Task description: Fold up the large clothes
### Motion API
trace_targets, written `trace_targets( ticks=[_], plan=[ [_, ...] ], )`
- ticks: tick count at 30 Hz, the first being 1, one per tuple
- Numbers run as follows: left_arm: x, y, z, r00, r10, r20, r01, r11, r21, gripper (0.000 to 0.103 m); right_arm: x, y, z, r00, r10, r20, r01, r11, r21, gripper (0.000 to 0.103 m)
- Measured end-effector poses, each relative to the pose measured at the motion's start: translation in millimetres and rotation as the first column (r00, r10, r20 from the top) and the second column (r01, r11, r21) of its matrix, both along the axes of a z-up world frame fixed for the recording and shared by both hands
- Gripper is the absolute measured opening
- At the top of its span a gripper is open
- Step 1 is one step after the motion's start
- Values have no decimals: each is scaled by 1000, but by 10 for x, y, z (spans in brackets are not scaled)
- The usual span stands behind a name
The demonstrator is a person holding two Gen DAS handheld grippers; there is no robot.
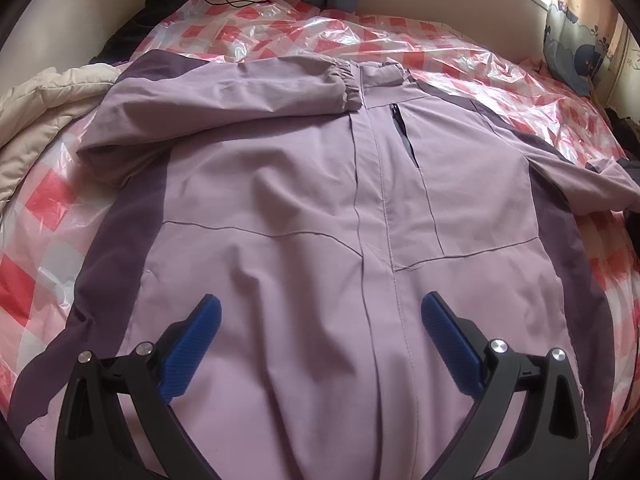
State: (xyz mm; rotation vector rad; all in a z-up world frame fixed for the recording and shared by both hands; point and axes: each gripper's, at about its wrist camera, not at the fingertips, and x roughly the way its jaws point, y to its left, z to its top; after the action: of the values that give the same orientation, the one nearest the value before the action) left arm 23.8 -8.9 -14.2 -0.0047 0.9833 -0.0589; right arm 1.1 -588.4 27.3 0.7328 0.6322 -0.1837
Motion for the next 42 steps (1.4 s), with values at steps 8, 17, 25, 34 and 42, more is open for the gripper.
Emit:
trace_targets(
  ticks=[8, 17, 25, 34, 42],
  plan=[
    [-175, 462, 247, 997, -5, 75, 4, 1000, 8, 96, -459, 2129, -711, 745, 610, -269, -587, 791, 170, 60],
    [-263, 1006, 177, 997, 82, -6, -82, 996, -45, 96, -1293, 2974, -748, 598, 749, -284, -743, 651, 151, 17],
    [-507, 823, 370, 999, -33, 7, 33, 998, 60, 96, -1369, 2797, -245, 574, 735, -361, -784, 621, 17, 24],
    [594, 171, 655, 973, -141, 182, 65, 927, 368, 96, -1005, 2668, 430, 839, 524, -146, -544, 803, -245, 68],
    [1776, -379, 99, 969, -219, 113, 134, 852, 505, 96, -76, 3103, -25, 799, 575, 176, -585, 811, 11, 71]
  ],
)
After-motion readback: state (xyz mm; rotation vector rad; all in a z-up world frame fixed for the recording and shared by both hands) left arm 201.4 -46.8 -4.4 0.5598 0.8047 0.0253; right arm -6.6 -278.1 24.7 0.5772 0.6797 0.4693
